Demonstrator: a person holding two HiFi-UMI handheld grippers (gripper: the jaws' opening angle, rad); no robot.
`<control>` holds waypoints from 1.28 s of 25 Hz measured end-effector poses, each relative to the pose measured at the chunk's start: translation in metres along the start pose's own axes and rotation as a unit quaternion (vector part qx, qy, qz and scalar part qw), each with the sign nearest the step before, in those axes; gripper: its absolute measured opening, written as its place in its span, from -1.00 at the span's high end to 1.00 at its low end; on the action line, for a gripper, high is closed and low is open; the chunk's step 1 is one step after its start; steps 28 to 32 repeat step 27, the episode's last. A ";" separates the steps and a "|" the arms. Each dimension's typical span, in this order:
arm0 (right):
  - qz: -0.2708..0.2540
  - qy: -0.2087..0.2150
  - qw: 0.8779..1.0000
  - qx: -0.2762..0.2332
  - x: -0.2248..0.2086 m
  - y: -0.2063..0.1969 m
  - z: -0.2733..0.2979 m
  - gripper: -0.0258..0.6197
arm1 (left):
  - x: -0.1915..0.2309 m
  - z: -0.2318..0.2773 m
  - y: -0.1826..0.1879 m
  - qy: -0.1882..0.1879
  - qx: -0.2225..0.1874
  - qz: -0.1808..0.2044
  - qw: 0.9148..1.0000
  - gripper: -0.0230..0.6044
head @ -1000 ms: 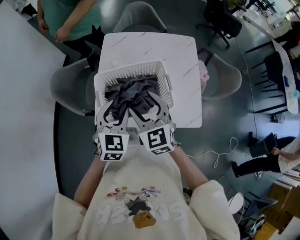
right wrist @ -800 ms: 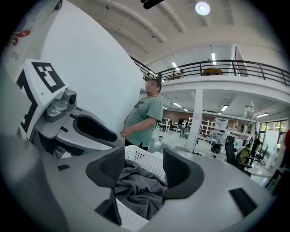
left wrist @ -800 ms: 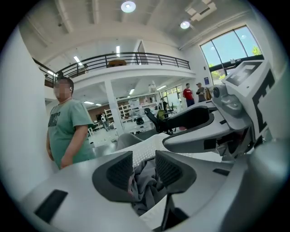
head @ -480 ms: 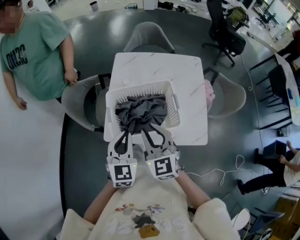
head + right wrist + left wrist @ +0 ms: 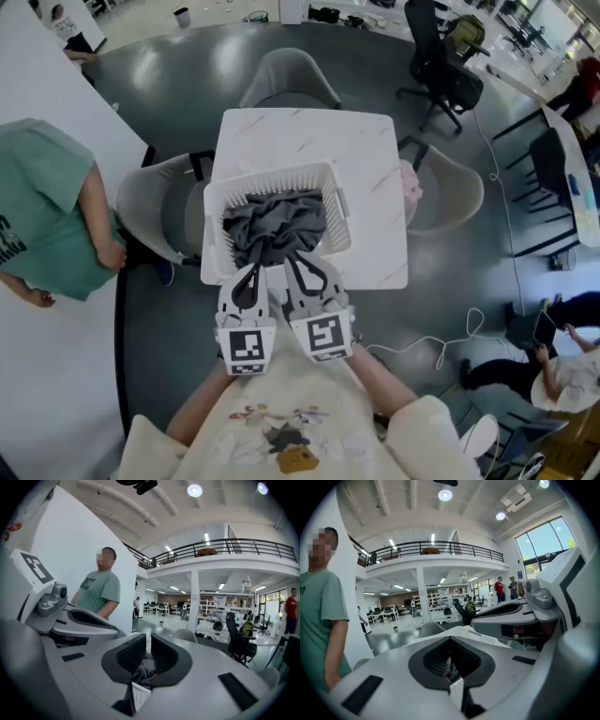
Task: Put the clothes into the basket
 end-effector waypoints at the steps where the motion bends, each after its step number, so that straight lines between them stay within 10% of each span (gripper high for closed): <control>1: 0.011 -0.001 1.000 -0.001 0.000 -0.001 -0.001 0.82 | -0.002 0.001 0.001 -0.001 -0.004 0.000 1.000 0.90; 32: 0.077 -0.015 0.997 0.000 0.003 -0.009 0.003 0.85 | 0.001 0.004 -0.005 -0.003 0.019 -0.027 0.999 0.90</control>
Point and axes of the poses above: the fingertips, and each gripper's own axes: z forward along the fingers, x to its left, y out of its top, the point moved 5 cm from there along -z, backward along the fingers
